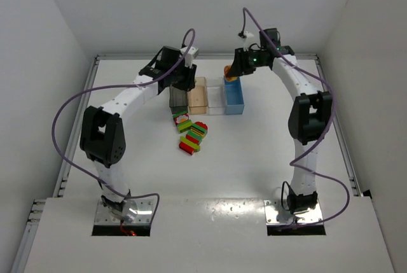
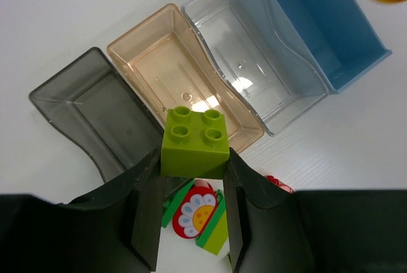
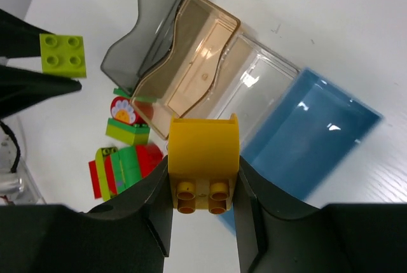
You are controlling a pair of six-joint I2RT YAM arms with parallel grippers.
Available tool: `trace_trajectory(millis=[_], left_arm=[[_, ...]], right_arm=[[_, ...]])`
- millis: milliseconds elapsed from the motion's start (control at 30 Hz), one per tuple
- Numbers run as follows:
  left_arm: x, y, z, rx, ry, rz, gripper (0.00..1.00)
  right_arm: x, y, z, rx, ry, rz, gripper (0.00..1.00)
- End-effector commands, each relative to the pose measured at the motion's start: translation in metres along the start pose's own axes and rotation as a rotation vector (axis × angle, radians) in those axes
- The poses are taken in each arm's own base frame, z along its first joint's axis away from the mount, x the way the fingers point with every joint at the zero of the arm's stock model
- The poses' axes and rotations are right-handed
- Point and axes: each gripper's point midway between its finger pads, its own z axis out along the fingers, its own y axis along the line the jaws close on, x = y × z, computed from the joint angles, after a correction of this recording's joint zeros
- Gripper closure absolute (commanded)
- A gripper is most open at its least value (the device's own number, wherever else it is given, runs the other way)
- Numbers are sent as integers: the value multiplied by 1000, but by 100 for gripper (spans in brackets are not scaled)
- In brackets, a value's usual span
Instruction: Sort the legos into containers by color
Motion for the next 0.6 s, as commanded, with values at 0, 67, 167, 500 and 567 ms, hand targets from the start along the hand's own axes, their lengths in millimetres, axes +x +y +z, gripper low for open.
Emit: trace_trajectory(millis=[0,67,167,500,567], left_arm=[[-21,-3,5,44,-32,-24,88],[-19,-2,12,44,-18,-27,88],[-16,-1,24,54,1,-31,87],[6,-7,51,69,79,-37,83],[10,-12,55,76,89,-33,80]], right_arm=[[-21,12,28,44,-34,-42,100],[-14,17,43,47,-10,-59,100],[-5,18,56,57,17,-70,100],[11,9,73,123,63,-96,98],[17,7,75,123,80,-86,96]])
